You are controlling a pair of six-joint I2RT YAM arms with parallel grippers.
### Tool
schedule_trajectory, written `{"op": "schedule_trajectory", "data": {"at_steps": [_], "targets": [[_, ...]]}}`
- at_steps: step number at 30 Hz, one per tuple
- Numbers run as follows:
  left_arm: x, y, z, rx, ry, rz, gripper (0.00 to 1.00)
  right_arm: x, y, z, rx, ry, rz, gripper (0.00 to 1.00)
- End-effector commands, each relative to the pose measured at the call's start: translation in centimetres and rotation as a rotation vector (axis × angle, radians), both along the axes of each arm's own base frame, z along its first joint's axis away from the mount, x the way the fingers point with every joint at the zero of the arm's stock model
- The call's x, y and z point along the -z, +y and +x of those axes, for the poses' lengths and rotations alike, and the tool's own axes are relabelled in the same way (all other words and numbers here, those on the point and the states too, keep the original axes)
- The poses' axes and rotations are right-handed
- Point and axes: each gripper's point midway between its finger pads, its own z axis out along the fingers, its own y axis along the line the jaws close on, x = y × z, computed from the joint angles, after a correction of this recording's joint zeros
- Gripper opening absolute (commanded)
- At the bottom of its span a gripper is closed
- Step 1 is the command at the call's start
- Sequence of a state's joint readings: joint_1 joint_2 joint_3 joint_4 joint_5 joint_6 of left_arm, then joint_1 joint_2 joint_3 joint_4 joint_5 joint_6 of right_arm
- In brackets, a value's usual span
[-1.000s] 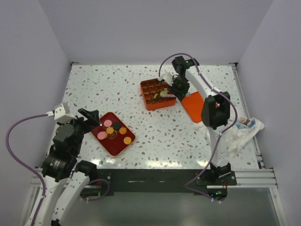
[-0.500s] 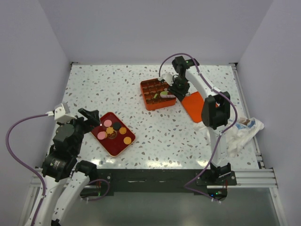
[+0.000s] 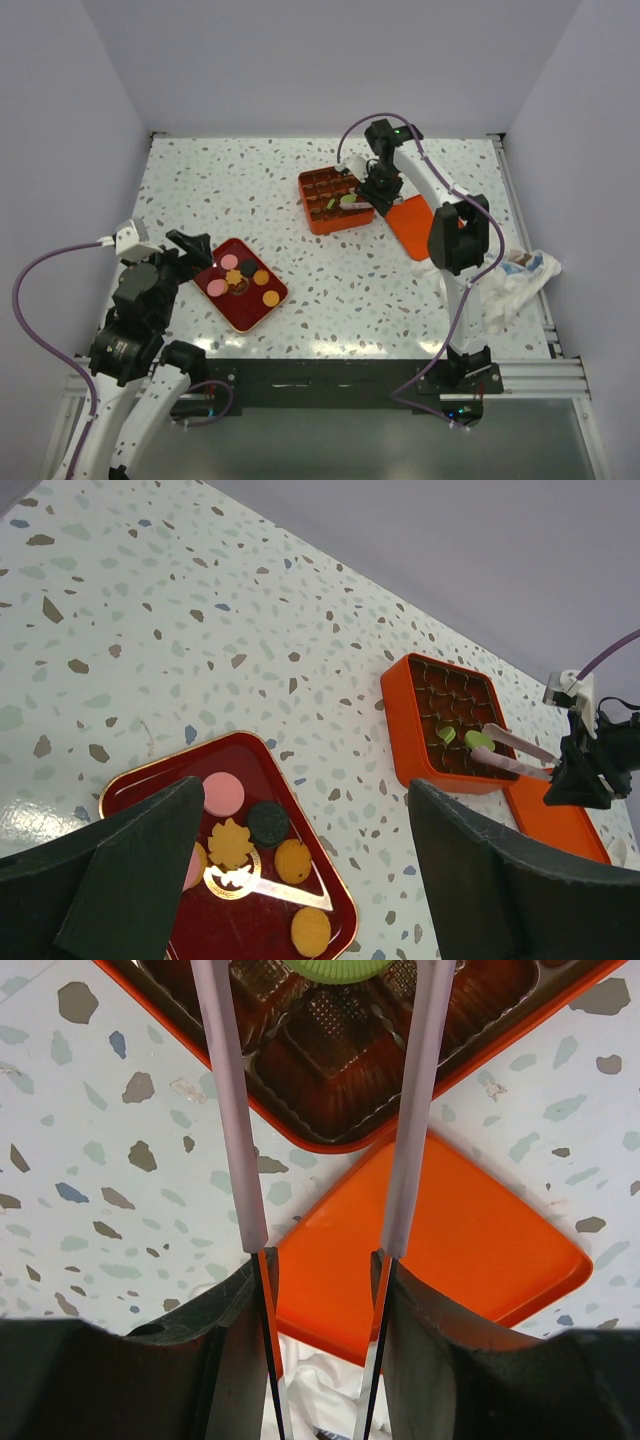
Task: Pack the cookies
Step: Place the fake cookies in the packing box.
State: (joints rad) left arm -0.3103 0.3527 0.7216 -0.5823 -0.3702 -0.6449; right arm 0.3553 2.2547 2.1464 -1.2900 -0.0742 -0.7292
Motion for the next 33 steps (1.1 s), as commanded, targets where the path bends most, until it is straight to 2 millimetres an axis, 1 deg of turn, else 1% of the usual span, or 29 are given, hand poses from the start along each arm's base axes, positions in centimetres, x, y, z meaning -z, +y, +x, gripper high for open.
{"op": "schedule_trajectory", "data": {"at_steps": [1,11,18,21,23,30,33], "targets": [[-1.0,-0.3,0.3,0.004,-0.043,-0.026,0.88,-2.3,1.0,0.4,0.006,-0.047,0.048,0.45],[-1.0,-0.2,0.2,0.003,-0.045,-0.026,0.88,-3.3,1.3,1.1,0.02,-0.081,0.07,0.44],[-1.1,-0.2,0.2,0.002,-0.046,-0.028,0.88,-3.4,1.4,1.0,0.023,-0.078,0.078,0.43],[-1.1,-0.2,0.2,0.002,-0.045,-0.027,0.88,-3.8,1.5,1.1,0.028,-0.089,0.083,0.41],[-1.1,-0.2,0.1,0.001,-0.046,-0.029,0.88,-3.9,1.5,1.2,0.028,-0.093,0.083,0.39],[-1.1,-0.3,0.2,0.008,-0.044,-0.028,0.88,-3.2,1.5,1.6,0.034,-0.089,0.073,0.27],[-1.2,-0.3,0.2,0.007,-0.046,-0.029,0.88,-2.9,1.4,1.6,0.03,-0.083,0.064,0.25]]}}
